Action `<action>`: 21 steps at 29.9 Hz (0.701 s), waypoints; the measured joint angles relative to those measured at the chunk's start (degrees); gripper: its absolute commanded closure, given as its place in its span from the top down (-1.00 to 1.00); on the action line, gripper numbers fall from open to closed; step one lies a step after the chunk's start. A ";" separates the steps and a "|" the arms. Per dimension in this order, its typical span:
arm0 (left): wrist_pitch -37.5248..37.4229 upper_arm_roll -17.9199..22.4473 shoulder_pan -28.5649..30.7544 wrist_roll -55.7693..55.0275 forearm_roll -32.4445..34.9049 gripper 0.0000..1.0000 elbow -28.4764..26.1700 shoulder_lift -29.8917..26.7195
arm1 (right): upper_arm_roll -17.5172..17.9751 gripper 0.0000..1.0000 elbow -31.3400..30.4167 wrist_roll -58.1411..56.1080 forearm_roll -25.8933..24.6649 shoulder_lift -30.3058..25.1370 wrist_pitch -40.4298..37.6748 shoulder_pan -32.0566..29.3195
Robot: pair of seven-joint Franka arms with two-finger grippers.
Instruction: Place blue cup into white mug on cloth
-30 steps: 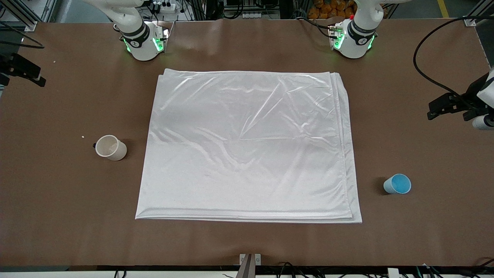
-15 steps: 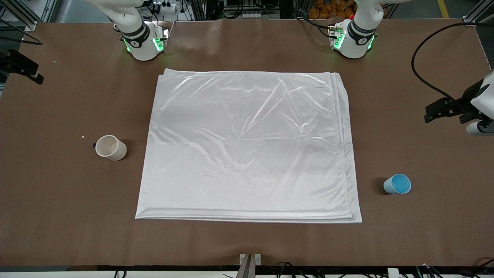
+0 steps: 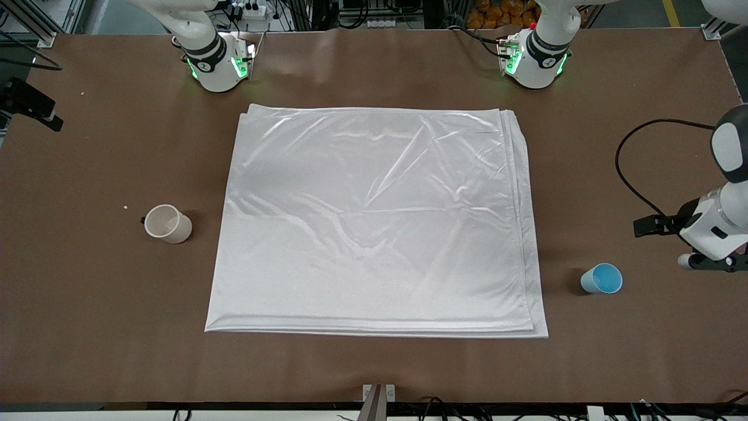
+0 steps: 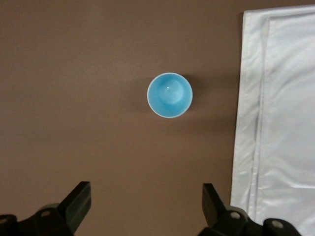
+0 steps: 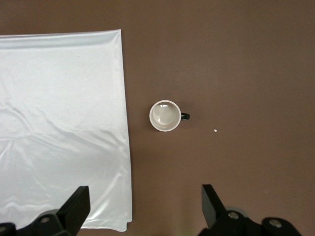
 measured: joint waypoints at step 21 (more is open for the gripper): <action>17.72 0.08 3.90 4.38 0.12 1.00 1.15 14.65 | -0.34 1.00 -15.82 -5.30 -0.64 0.50 18.70 -2.58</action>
